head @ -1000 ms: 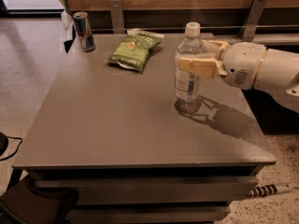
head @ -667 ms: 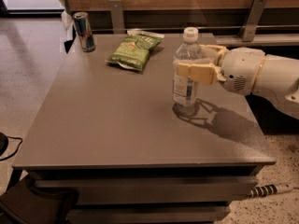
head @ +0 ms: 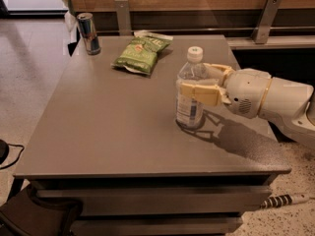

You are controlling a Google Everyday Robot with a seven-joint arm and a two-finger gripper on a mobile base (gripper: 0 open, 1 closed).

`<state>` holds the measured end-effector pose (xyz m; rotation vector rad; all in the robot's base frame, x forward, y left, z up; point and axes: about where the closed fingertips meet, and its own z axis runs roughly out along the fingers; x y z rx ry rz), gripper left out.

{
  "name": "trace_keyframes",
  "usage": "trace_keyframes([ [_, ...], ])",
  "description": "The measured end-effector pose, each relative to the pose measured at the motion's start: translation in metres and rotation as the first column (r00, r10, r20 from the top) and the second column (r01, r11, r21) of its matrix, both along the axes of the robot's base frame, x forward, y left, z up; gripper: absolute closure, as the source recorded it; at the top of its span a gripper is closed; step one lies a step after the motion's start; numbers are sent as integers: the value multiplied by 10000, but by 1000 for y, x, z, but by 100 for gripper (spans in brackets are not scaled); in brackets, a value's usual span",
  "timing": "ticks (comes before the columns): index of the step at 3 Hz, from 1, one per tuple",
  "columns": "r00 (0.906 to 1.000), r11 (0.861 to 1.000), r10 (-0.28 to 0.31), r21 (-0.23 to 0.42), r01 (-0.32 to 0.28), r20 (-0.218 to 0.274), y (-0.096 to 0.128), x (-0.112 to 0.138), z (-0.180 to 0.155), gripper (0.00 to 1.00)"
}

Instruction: Place blue plastic bottle upright

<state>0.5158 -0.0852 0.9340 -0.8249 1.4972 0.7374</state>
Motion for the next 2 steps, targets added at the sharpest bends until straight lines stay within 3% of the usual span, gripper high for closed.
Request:
trace_keyframes([
  [1, 9998, 9998, 184, 100, -183, -108, 5, 0, -8, 100],
  [2, 9998, 9998, 193, 102, -191, -109, 6, 0, -7, 84],
])
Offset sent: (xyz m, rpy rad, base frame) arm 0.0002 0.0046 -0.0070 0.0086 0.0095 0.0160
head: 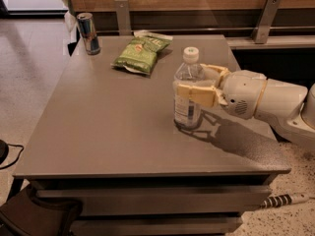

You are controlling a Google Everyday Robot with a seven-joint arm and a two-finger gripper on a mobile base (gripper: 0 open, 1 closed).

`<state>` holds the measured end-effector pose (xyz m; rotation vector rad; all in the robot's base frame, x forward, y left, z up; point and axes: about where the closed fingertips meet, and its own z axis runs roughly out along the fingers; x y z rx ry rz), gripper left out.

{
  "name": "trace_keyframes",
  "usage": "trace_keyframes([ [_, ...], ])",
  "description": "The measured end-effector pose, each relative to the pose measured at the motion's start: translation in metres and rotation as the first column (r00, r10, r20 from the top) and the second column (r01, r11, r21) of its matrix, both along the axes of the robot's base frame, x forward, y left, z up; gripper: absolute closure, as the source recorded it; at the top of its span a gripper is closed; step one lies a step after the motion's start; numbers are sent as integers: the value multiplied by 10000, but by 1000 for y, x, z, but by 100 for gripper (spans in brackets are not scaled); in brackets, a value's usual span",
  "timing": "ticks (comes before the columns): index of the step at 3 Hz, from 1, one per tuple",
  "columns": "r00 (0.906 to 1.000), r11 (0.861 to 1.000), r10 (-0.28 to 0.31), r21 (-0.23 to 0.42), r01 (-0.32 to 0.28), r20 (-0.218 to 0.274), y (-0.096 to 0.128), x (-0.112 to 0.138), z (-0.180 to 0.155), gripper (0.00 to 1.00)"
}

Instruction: Place blue plastic bottle upright

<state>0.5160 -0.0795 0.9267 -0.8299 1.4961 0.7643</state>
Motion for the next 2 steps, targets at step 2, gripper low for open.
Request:
trace_keyframes([
  [2, 10000, 10000, 3, -1, -3, 1, 0, 0, 1, 36],
])
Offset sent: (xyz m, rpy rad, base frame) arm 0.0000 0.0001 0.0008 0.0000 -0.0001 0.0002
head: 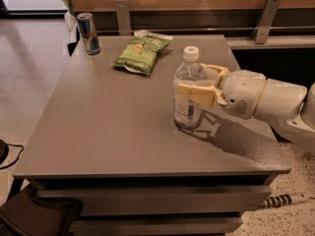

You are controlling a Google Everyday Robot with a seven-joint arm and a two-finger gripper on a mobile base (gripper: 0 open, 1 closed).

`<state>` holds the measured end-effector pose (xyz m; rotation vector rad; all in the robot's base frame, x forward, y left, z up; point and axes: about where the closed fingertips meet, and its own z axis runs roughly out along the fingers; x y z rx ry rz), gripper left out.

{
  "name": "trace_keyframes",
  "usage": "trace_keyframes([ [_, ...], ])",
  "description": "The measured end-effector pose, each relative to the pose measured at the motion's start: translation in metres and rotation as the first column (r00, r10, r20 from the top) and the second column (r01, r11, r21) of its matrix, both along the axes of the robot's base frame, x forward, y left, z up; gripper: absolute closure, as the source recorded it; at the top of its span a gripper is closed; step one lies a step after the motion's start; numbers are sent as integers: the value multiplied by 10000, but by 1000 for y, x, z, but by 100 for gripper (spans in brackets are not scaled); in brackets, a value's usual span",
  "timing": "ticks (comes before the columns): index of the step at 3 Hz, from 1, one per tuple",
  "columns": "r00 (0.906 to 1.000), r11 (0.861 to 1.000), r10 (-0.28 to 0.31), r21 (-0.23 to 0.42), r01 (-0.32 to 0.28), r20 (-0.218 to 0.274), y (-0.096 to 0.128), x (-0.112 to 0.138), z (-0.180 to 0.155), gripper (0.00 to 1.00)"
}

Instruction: Place blue plastic bottle upright

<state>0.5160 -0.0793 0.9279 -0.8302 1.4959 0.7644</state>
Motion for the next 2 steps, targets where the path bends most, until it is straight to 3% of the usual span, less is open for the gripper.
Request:
trace_keyframes([
  [1, 10000, 10000, 56, -15, -56, 20, 3, -1, 1, 6],
  [2, 10000, 10000, 80, -22, -80, 28, 5, -1, 2, 0],
])
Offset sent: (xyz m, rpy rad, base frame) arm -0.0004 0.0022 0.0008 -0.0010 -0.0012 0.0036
